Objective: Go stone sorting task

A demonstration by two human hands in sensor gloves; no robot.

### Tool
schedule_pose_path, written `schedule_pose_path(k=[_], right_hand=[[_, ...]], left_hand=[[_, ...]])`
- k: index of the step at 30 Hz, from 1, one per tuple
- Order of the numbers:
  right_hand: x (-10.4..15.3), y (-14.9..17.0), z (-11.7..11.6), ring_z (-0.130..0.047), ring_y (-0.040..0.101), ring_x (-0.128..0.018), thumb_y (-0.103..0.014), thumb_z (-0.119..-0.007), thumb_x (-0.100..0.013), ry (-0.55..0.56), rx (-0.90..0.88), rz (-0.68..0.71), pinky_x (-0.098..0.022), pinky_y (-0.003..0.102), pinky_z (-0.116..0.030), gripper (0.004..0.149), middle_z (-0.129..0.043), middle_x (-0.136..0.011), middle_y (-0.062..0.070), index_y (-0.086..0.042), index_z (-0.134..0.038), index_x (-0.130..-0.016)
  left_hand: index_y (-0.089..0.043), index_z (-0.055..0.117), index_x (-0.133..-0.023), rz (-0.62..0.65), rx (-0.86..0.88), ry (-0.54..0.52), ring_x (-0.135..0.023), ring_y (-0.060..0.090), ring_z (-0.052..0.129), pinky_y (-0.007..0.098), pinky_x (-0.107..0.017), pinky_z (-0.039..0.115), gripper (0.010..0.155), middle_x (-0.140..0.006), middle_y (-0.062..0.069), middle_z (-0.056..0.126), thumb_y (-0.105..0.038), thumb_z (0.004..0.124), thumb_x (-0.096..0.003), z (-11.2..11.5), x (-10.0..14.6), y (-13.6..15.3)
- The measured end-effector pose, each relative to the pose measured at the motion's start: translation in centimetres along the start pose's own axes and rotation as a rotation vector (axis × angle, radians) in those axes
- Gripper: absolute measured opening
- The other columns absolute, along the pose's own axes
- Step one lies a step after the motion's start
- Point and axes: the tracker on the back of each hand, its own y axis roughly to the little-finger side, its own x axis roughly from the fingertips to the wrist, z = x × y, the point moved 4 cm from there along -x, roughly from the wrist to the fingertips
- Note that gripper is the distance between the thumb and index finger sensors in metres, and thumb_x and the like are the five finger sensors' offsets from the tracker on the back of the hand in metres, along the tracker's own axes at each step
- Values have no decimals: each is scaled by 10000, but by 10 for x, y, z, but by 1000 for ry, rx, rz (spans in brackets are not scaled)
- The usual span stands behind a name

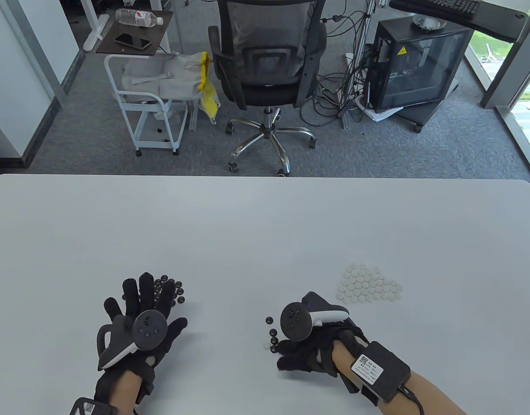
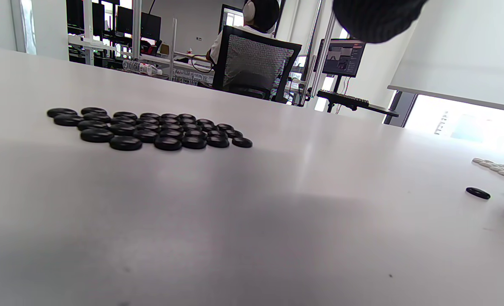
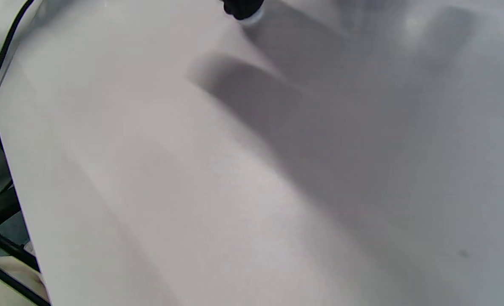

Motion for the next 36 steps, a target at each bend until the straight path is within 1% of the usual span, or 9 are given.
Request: schedule_pose_path(k=[2, 5, 11, 15, 19, 22, 25, 29, 36], right_hand=[[5, 4, -1, 68, 677, -875, -473, -559, -646, 9, -8, -2, -544, 903, -113, 675, 3, -1073, 447, -49, -482, -1165], [21, 18, -5, 67, 674, -879, -472, -563, -647, 15, 19, -53, -547, 902, -116, 665, -7, -1078, 440, -49, -515, -1158], [69, 88, -15, 58, 677, -879, -464, -588, -651, 42, -106, -257, -545, 903, -122, 647, -25, -1081, 442, -57, -529, -1150], [85, 118, -16, 60, 673, -884, -462, -592, -652, 85, -133, -340, -549, 903, -114, 647, -20, -1083, 437, -63, -513, -1155], [90, 150, -13, 82, 673, -877, -461, -590, -654, 152, -222, -399, -547, 902, -100, 639, 18, -1071, 430, -87, -477, -1159], [91, 160, -10, 88, 672, -875, -461, -591, -656, 188, -267, -406, -546, 902, -94, 640, 26, -1069, 430, -86, -473, -1161], [90, 163, -9, 97, 673, -871, -468, -579, -648, 203, -211, -427, -543, 902, -87, 665, 48, -1060, 428, -84, -425, -1169], [84, 163, -13, 127, 673, -858, -486, -539, -633, 164, -190, -435, -538, 901, -67, 733, 112, -1030, 432, -66, -286, -1178], [75, 163, -15, 148, 678, -841, -495, -522, -634, 139, -168, -445, -530, 899, -54, 793, 161, -996, 440, -31, -149, -1159]], left_hand=[[-221, 148, -1185, 1, 0, -1, -942, 532, -179, 813, -496, -25, 802, -1130, 256, -142, -565, 560, -588, 0, 0, 0], [-219, 148, -1185, 1, 2, 0, -942, 533, -179, 813, -496, -26, 804, -1130, 256, -142, -564, 561, -588, 0, 0, 0], [-222, 149, -1185, -3, -4, 3, -942, 532, -180, 813, -496, -27, 803, -1130, 254, -141, -564, 562, -587, 0, 0, 0], [-221, 148, -1185, 1, -11, 3, -942, 532, -179, 813, -496, -27, 804, -1130, 254, -143, -564, 561, -588, 0, -1, -1], [-221, 148, -1185, -1, -15, 15, -942, 533, -179, 813, -496, -26, 803, -1130, 255, -142, -564, 562, -588, 3, -2, -2], [-220, 150, -1185, -1, -14, 17, -942, 532, -179, 813, -496, -26, 803, -1130, 256, -141, -563, 562, -588, 3, -2, -2], [-221, 148, -1185, -2, -11, 14, -942, 531, -180, 813, -496, -27, 803, -1130, 254, -142, -563, 562, -588, 3, -2, -2], [-222, 148, -1185, -6, -8, 14, -943, 531, -180, 813, -496, -27, 803, -1131, 253, -141, -564, 562, -587, 3, -2, -1], [-220, 147, -1185, -8, -3, 11, -942, 531, -181, 813, -497, -28, 803, -1130, 255, -142, -563, 561, -589, 3, -1, 0]])
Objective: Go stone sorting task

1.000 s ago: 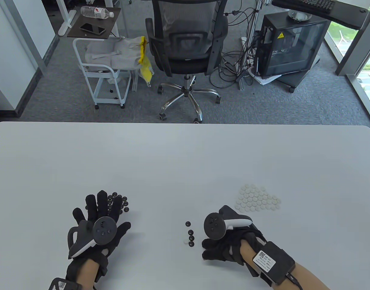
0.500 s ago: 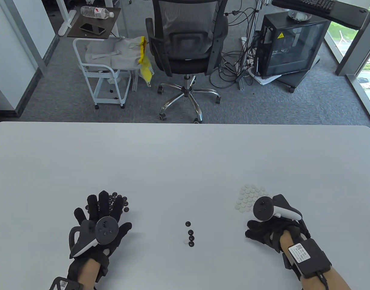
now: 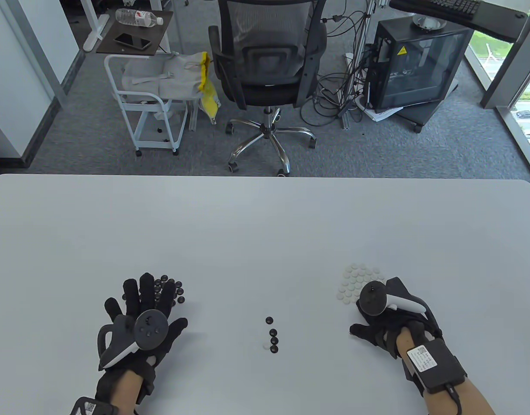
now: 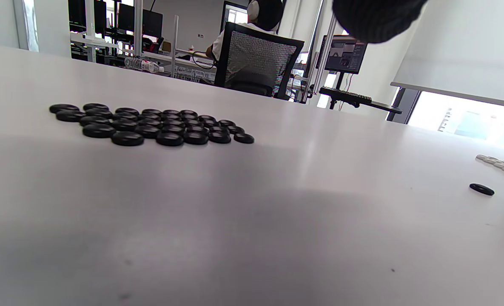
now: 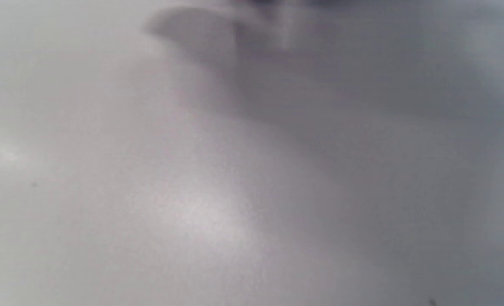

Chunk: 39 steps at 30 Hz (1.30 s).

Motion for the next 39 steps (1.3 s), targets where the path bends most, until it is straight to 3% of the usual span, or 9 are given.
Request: schedule_pose_path(k=[6, 13, 17, 26, 33, 39], right_hand=[[6, -12, 12, 141, 683, -841, -494, -521, -632, 65, -27, 57, -528, 900, -59, 807, 148, -999, 455, 1, -179, -1169], [12, -67, 28, 111, 679, -859, -487, -521, -630, 83, -97, 252, -531, 902, -77, 734, 57, -1054, 452, -10, -459, -1184], [5, -113, 20, 100, 673, -869, -486, -530, -633, 8, 14, 334, -537, 902, -87, 707, 24, -1074, 443, -24, -524, -1168], [1, -201, -7, 110, 673, -864, -496, -529, -632, -91, 175, 508, -537, 903, -83, 743, 56, -1059, 447, -10, -429, -1185], [-13, -221, -23, 123, 675, -855, -495, -531, -631, -128, 230, 512, -532, 902, -74, 755, 80, -1044, 451, -10, -350, -1181], [3, -222, -35, 121, 674, -851, -492, -561, -637, -122, 286, 560, -515, 899, -63, 711, 66, -1051, 444, -48, -426, -1176]], left_hand=[[-222, 148, -1185, 0, 5, 0, -942, 530, -182, 813, -496, -28, 804, -1130, 254, -142, -564, 563, -587, 0, 0, 1], [-221, 148, -1185, 1, -1, 5, -942, 531, -181, 813, -496, -27, 803, -1131, 255, -141, -564, 562, -588, 0, 0, 0], [-222, 148, -1185, 1, -1, 5, -942, 531, -180, 813, -496, -27, 803, -1131, 254, -141, -564, 561, -587, 0, 0, 1], [-220, 149, -1185, -1, 11, 3, -942, 532, -180, 813, -496, -27, 803, -1132, 255, -140, -563, 562, -588, -1, 0, 2], [-220, 148, -1185, 2, 16, -4, -942, 532, -180, 813, -496, -26, 803, -1131, 256, -140, -564, 561, -588, -1, 1, 3], [-221, 148, -1184, 4, 18, -4, -942, 532, -179, 813, -496, -27, 803, -1132, 254, -140, -564, 562, -587, -1, 1, 3]])
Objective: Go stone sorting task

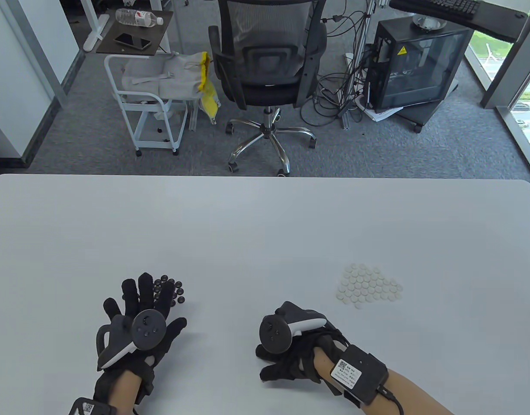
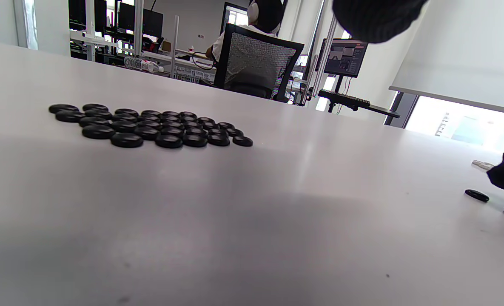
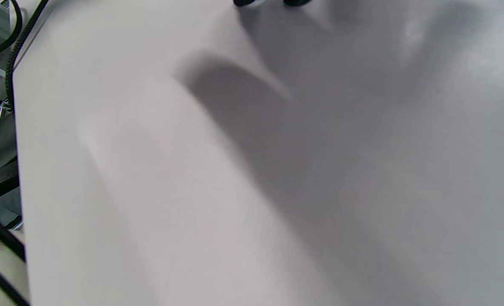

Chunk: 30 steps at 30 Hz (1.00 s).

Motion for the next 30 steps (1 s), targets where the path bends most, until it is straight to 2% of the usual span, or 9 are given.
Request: schedule_pose_path(k=[5, 11, 14, 17, 30], right_hand=[[31, 24, -11, 103, 664, -864, -483, -586, -644, -21, -47, -64, -528, 899, -82, 644, 26, -1075, 419, -83, -540, -1147], [85, 103, -19, 101, 663, -867, -470, -600, -651, 60, -188, -296, -529, 898, -77, 621, 6, -1084, 413, -90, -553, -1139], [101, 135, -20, 107, 662, -866, -465, -601, -653, 120, -278, -386, -526, 897, -66, 625, 15, -1081, 414, -84, -538, -1144], [109, 154, -18, 112, 664, -867, -467, -603, -651, 162, -264, -466, -517, 898, -51, 646, 26, -1080, 409, -77, -496, -1155], [111, 182, -8, 110, 667, -866, -471, -592, -651, 228, -320, -527, -514, 900, -51, 675, 29, -1076, 420, -48, -471, -1163]], left_hand=[[-221, 149, -1186, -1, -6, 3, -942, 532, -180, 813, -494, -28, 803, -1132, 255, -140, -564, 562, -588, 0, 0, 0], [-221, 151, -1186, 2, -7, -3, -942, 532, -180, 813, -494, -28, 803, -1132, 255, -139, -563, 562, -587, 0, 0, 0], [-221, 150, -1185, 2, -13, 2, -941, 533, -180, 813, -494, -28, 803, -1132, 256, -140, -564, 562, -588, 1, 0, -1], [-221, 148, -1185, 5, -17, 3, -941, 533, -180, 814, -495, -26, 804, -1130, 257, -141, -564, 562, -587, 2, 0, -2], [-222, 148, -1185, -4, -9, 7, -942, 531, -181, 813, -495, -29, 802, -1131, 254, -141, -563, 562, -588, 2, -1, -1]])
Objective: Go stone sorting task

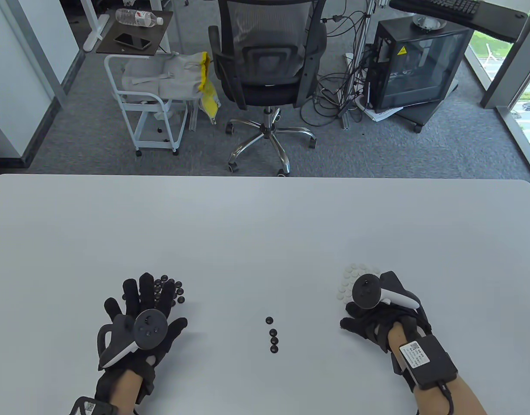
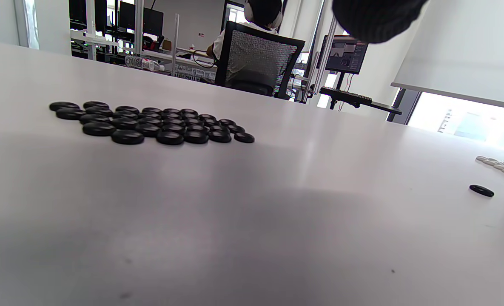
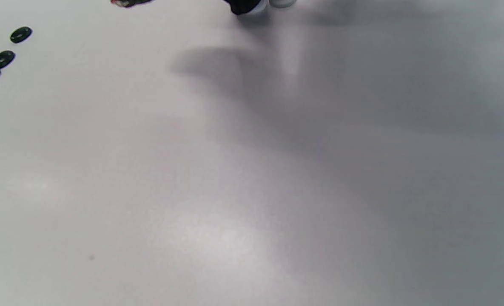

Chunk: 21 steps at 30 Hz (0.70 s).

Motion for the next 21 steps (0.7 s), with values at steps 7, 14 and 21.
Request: schedule_pose_path(k=[7, 14, 21], right_hand=[[4, -7, 12, 110, 664, -865, -477, -575, -647, 45, -48, 55, -523, 895, -61, 720, 22, -1078, 427, -11, -436, -1177], [48, -56, 45, 96, 645, -872, -490, -557, -643, 234, 73, 224, -544, 856, -50, 833, 3, -1079, 451, 61, -216, -1166], [91, -78, 57, 72, 651, -887, -492, -557, -641, 444, 176, 342, -555, 860, -68, 840, -7, -1082, 449, 36, -154, -1155]], left_hand=[[-221, 148, -1184, 2, 2, -3, -942, 531, -181, 813, -495, -30, 803, -1131, 254, -143, -563, 563, -588, 0, 0, 0], [-218, 151, -1185, 63, -32, -52, -943, 532, -176, 812, -500, -23, 804, -1133, 257, -137, -563, 564, -587, -8, 5, -16], [-215, 153, -1185, 97, -39, -72, -947, 535, -169, 815, -500, -18, 805, -1136, 262, -128, -563, 565, -587, -10, 9, -24]])
